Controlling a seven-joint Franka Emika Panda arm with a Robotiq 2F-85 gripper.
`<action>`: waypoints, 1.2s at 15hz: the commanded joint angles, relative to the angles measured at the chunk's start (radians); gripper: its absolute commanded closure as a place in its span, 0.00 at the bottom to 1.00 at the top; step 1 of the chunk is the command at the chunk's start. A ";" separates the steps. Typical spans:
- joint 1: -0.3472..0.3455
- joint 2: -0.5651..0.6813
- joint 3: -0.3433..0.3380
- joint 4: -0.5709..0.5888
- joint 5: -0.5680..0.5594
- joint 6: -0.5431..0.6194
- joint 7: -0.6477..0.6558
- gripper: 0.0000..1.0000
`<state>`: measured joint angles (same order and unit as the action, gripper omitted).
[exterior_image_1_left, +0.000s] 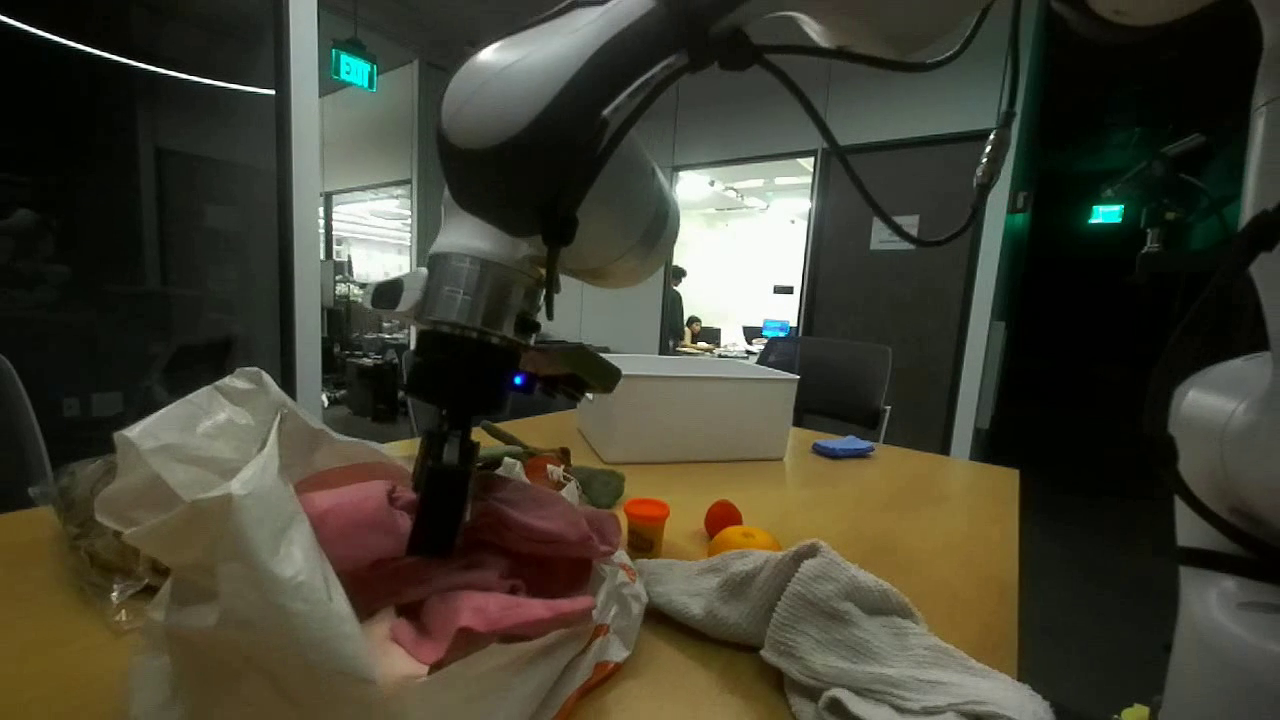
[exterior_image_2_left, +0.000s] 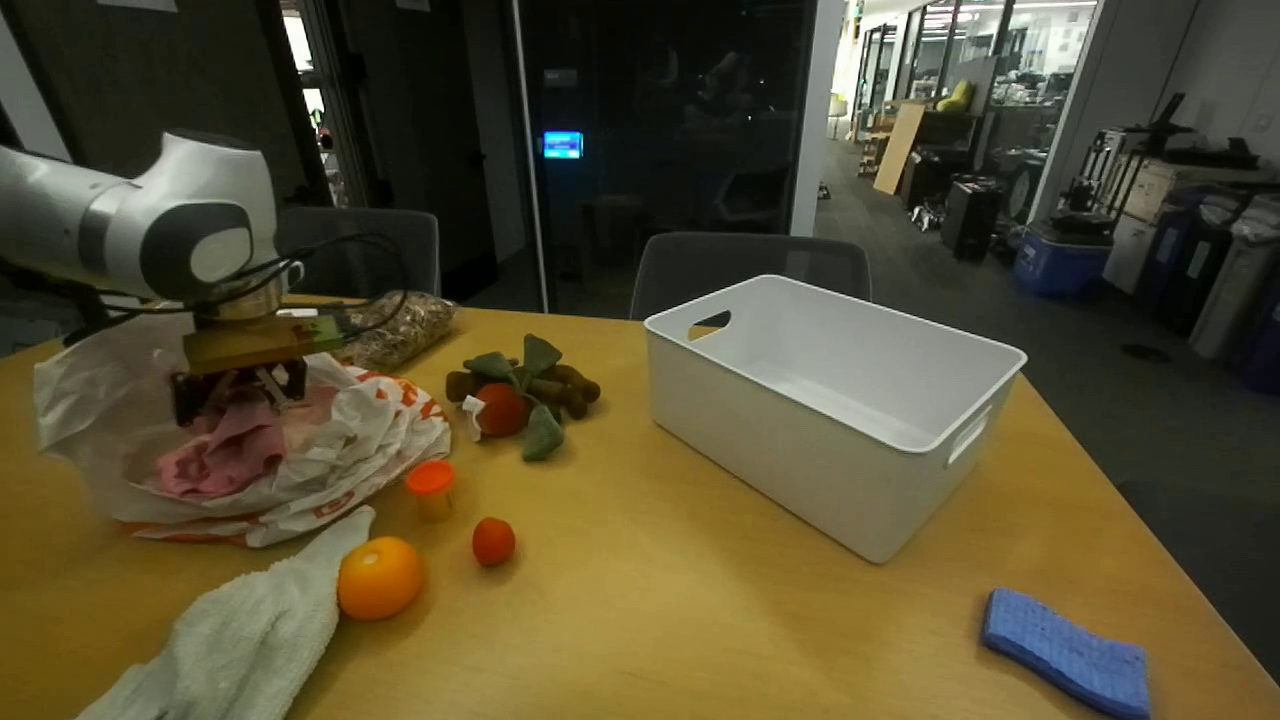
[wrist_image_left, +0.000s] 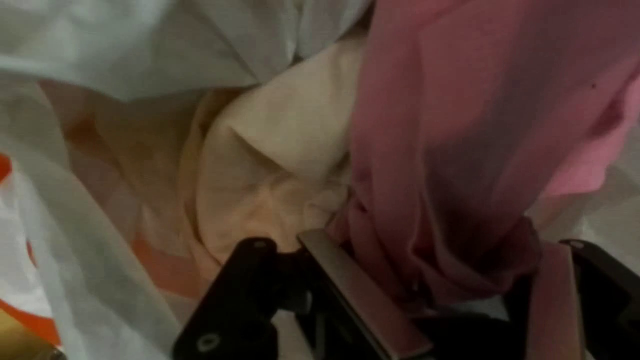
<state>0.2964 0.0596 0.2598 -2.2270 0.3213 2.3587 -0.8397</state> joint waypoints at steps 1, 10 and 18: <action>-0.048 0.074 -0.001 0.044 0.045 0.001 -0.027 0.93; -0.092 0.100 0.022 0.041 0.109 -0.033 0.012 0.68; -0.097 -0.069 -0.002 0.041 0.195 -0.241 0.073 0.09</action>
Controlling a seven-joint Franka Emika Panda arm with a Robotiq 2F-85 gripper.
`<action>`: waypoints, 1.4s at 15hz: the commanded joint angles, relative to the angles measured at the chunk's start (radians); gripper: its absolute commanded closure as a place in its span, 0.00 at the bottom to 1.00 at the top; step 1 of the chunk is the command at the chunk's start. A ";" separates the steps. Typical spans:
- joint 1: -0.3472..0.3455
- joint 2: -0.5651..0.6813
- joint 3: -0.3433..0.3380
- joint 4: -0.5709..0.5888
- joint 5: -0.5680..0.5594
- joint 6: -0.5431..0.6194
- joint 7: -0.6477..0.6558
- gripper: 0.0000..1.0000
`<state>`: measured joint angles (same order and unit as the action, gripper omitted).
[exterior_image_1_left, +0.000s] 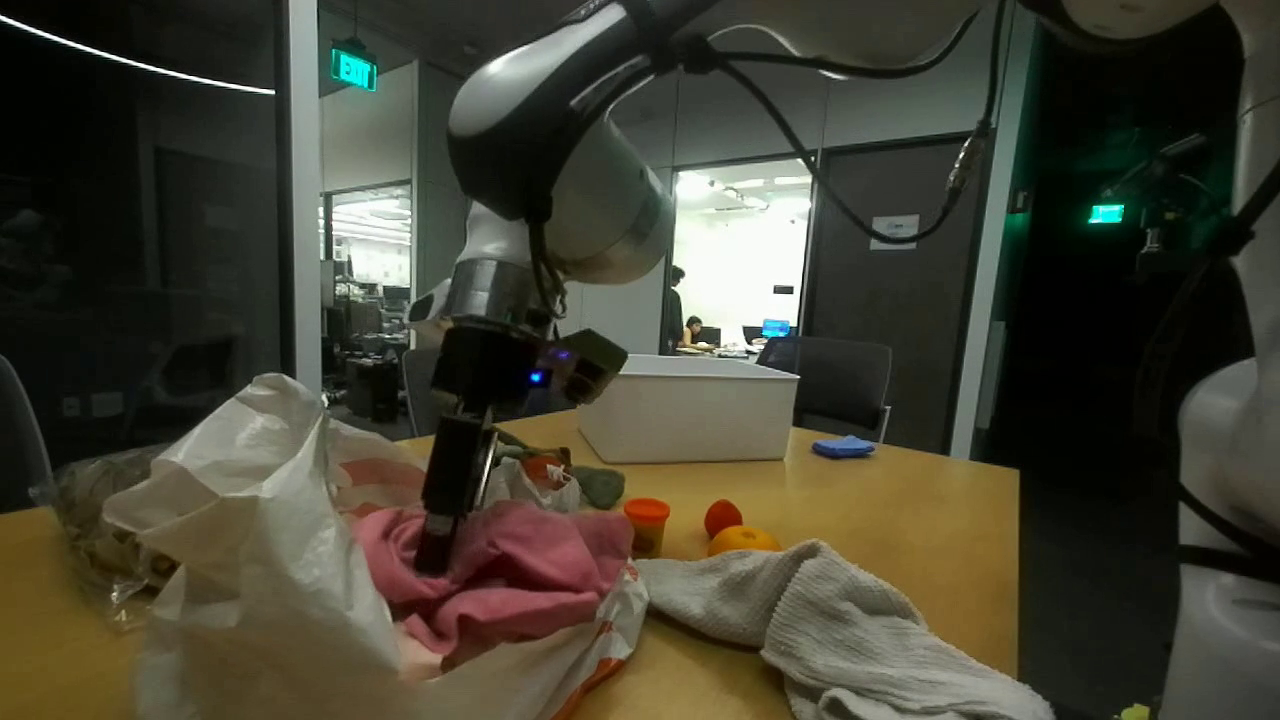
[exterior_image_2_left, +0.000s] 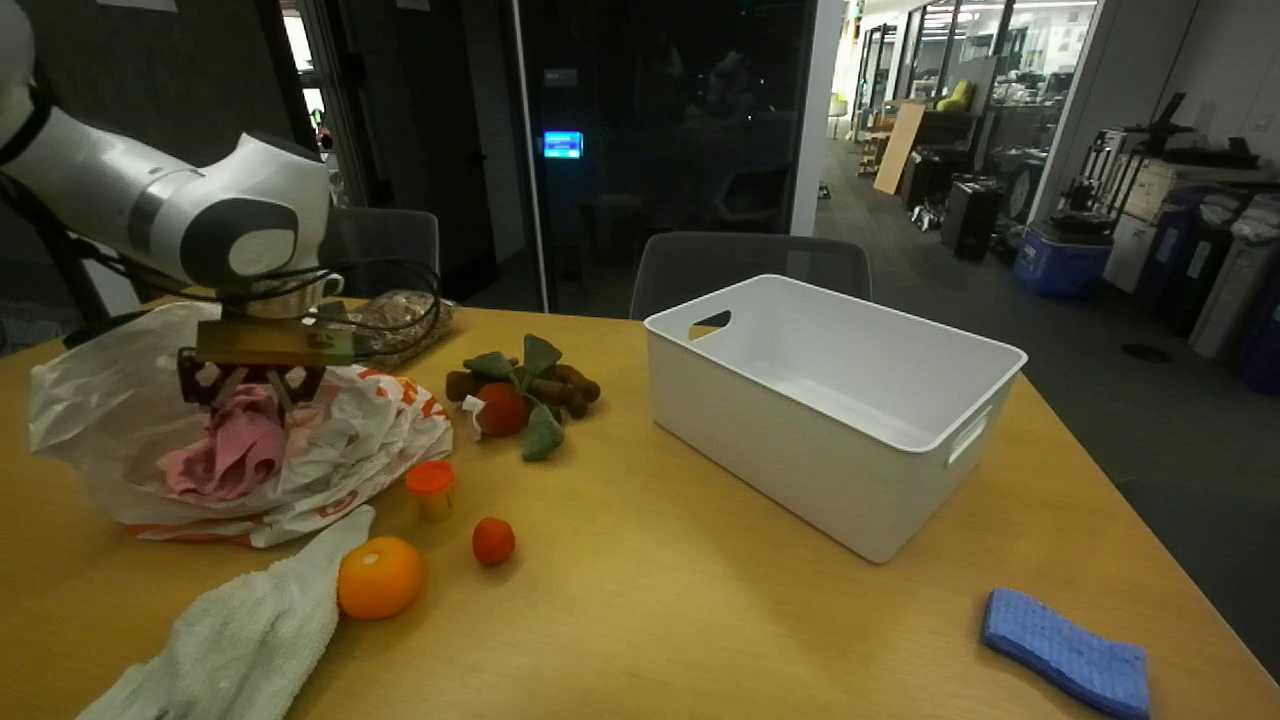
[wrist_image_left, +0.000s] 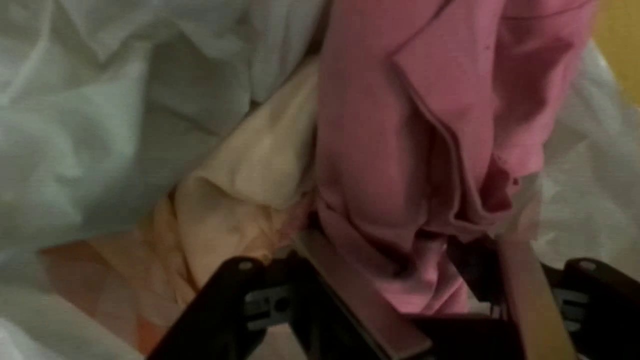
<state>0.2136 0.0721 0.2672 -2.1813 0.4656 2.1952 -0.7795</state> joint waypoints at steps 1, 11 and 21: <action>-0.016 -0.107 -0.019 -0.009 0.061 -0.097 0.013 0.01; -0.058 -0.412 -0.180 -0.148 0.040 -0.290 0.149 0.00; -0.054 -0.437 -0.214 -0.276 0.040 -0.240 0.107 0.00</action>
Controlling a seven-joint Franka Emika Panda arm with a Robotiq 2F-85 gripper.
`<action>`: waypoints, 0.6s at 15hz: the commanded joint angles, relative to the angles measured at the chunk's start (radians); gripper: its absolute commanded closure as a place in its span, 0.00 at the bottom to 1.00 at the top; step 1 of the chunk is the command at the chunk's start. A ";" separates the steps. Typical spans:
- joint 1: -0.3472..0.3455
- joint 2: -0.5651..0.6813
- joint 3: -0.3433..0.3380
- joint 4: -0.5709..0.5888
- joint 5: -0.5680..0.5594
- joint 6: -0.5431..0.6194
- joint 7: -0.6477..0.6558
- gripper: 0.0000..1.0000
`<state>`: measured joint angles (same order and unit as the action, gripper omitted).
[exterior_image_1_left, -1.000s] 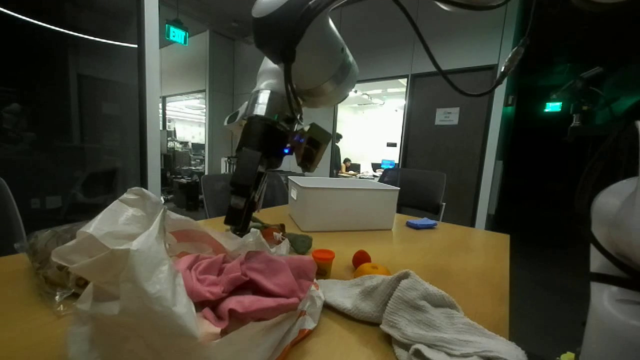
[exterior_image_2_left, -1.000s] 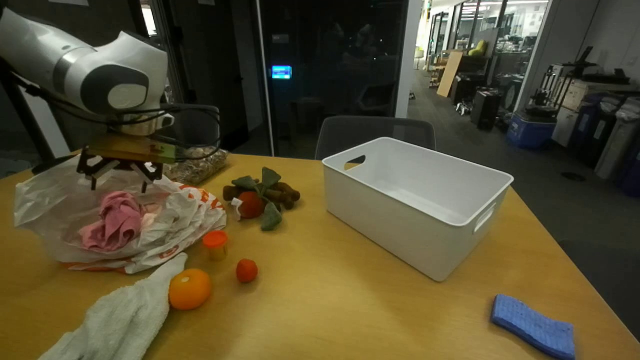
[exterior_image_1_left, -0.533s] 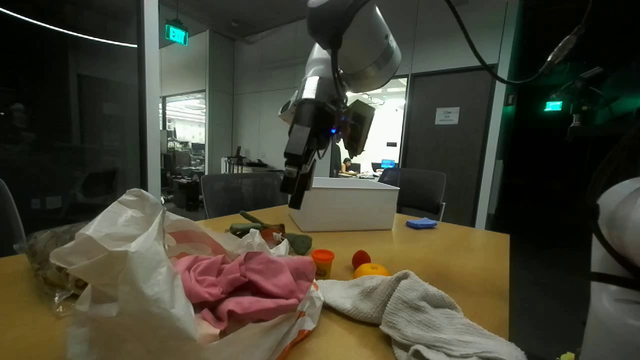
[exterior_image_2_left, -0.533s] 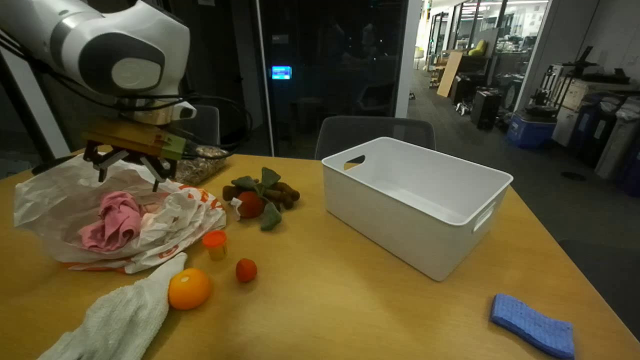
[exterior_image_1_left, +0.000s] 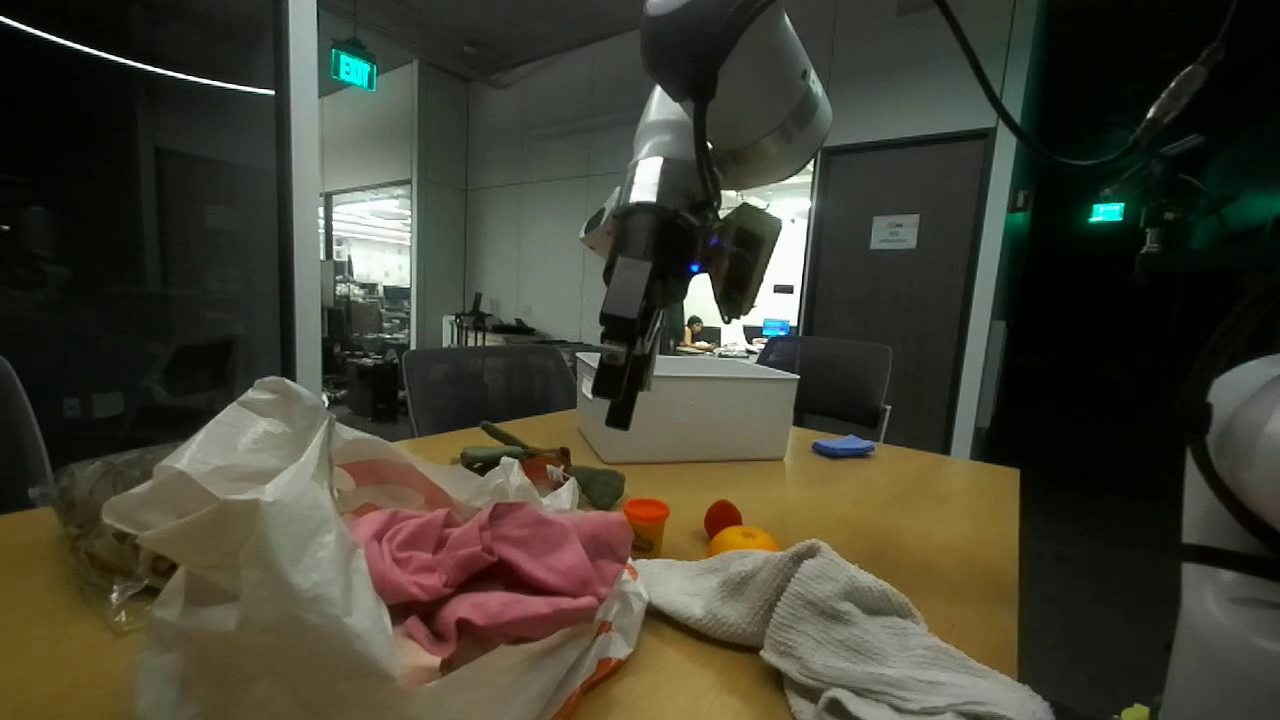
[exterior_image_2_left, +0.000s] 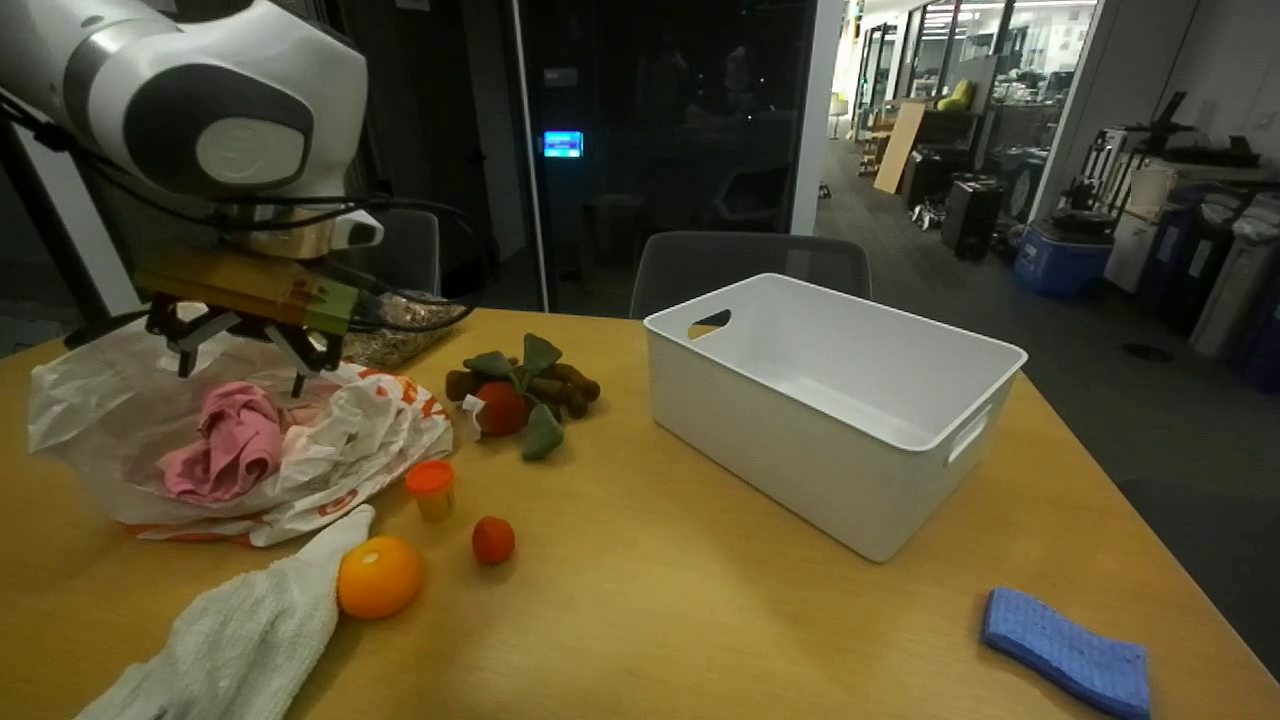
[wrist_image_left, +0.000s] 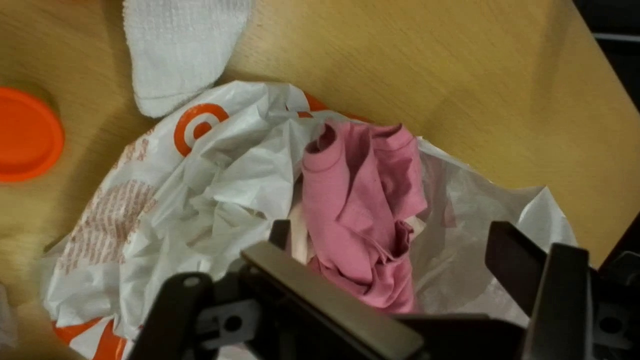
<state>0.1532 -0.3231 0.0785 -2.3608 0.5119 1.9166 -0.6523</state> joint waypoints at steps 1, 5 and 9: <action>0.001 -0.046 -0.031 -0.135 -0.003 0.058 -0.017 0.00; -0.013 -0.071 -0.054 -0.274 -0.027 0.125 0.000 0.00; -0.033 -0.157 -0.066 -0.386 -0.122 0.158 0.055 0.00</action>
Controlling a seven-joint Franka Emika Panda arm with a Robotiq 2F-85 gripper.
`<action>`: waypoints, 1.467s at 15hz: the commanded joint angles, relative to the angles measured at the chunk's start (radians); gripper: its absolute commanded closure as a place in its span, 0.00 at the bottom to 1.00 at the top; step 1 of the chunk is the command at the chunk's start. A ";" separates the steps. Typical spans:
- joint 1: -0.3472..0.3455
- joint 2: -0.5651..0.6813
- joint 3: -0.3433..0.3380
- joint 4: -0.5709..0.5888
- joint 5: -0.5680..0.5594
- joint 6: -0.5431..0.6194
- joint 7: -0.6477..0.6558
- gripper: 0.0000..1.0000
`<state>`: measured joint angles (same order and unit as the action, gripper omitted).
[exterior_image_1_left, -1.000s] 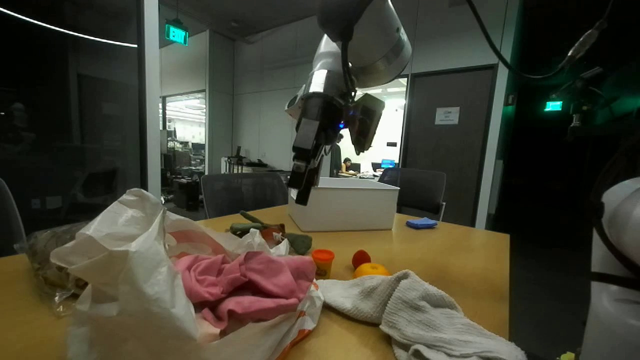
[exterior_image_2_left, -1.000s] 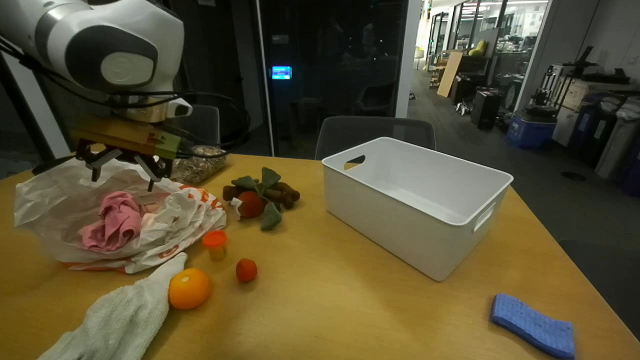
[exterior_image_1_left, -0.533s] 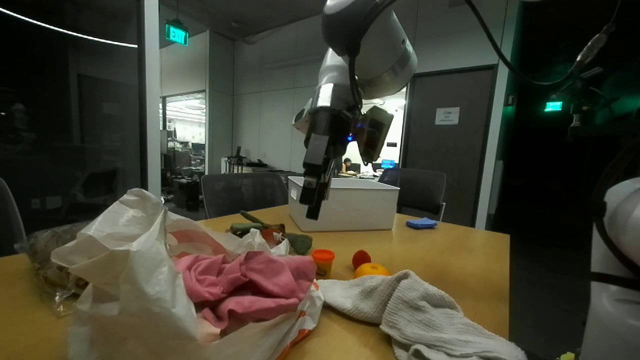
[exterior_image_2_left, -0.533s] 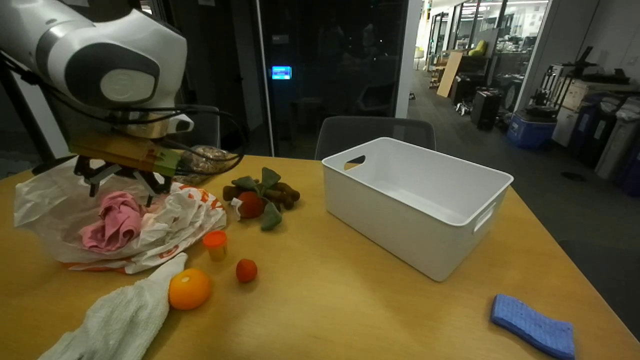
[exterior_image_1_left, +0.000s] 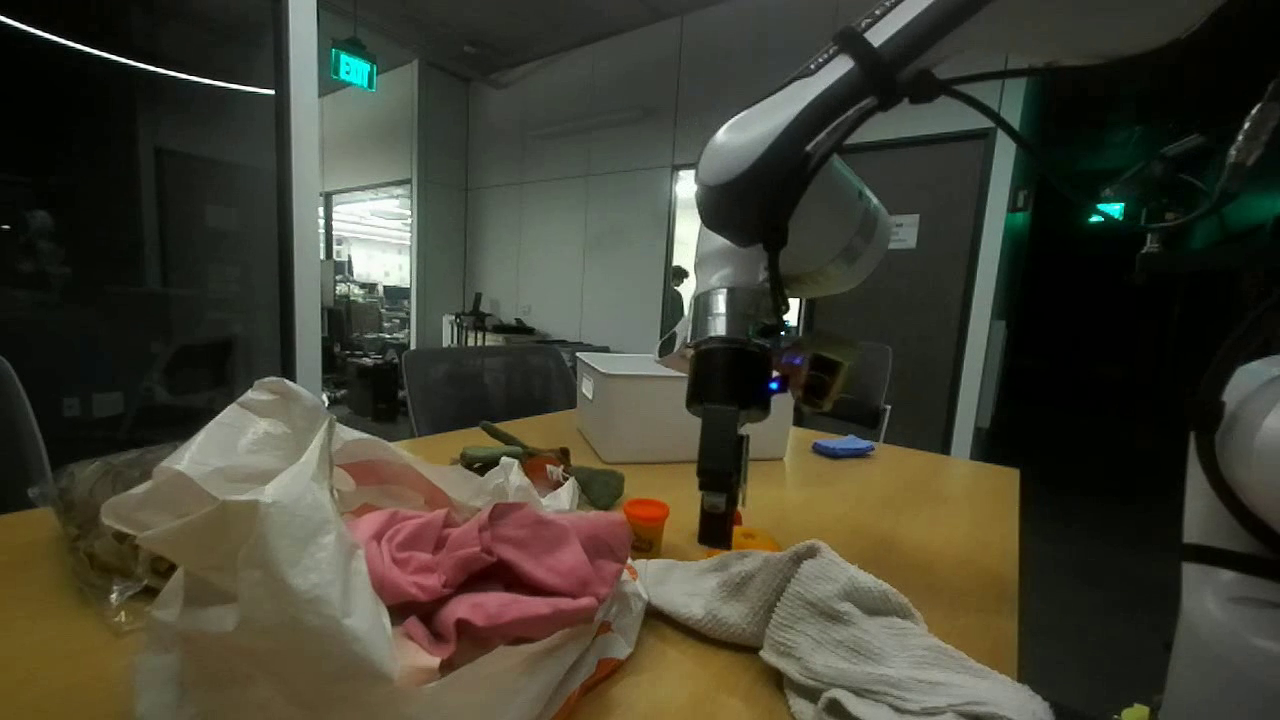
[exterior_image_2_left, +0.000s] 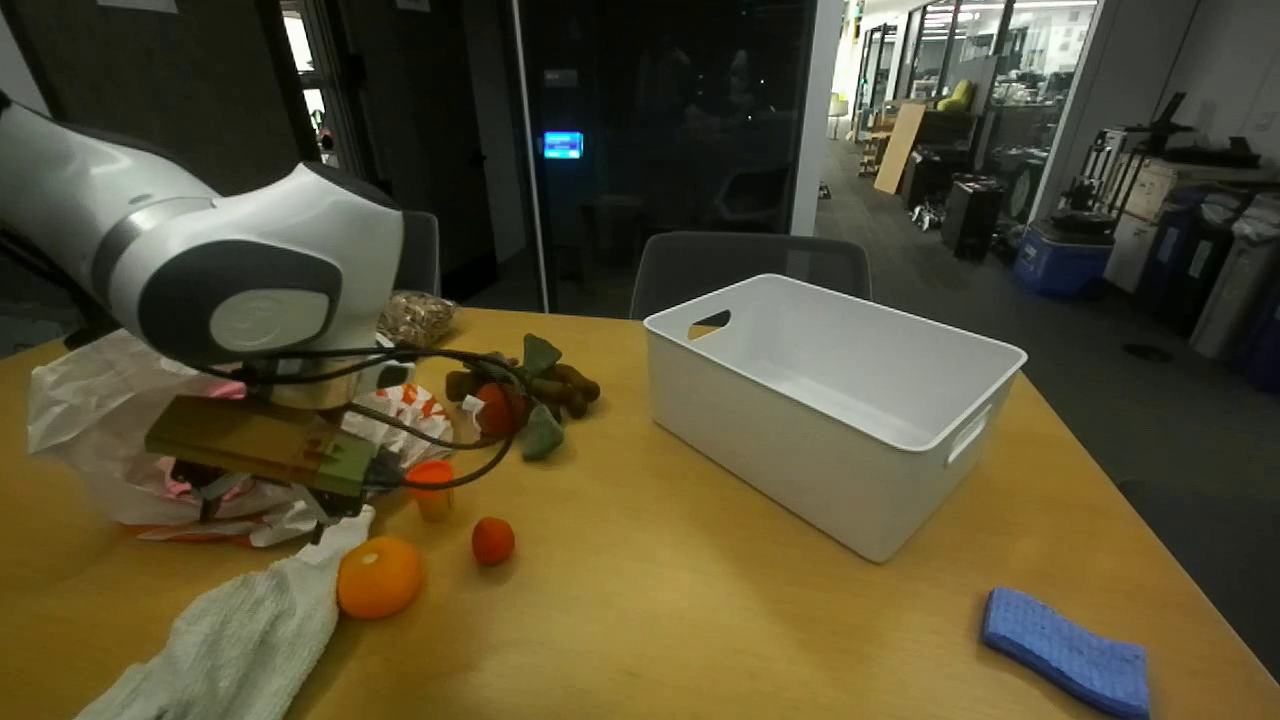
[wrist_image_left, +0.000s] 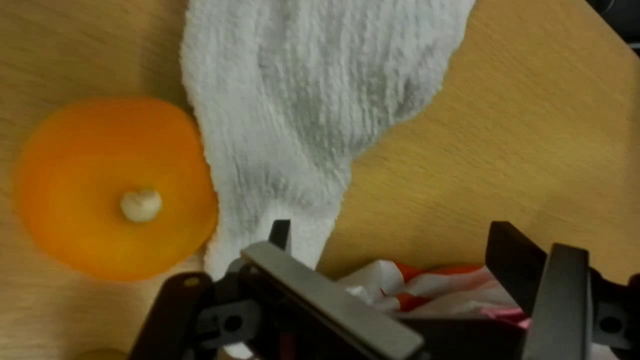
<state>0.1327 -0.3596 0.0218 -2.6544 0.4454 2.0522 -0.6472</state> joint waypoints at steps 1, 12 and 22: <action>-0.017 -0.150 -0.018 -0.110 -0.074 0.000 0.067 0.00; -0.025 -0.082 -0.124 -0.106 -0.182 -0.229 0.085 0.00; -0.020 0.058 -0.078 -0.111 -0.259 0.041 -0.017 0.03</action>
<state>0.1100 -0.3332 -0.0706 -2.7669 0.2152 2.0199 -0.6457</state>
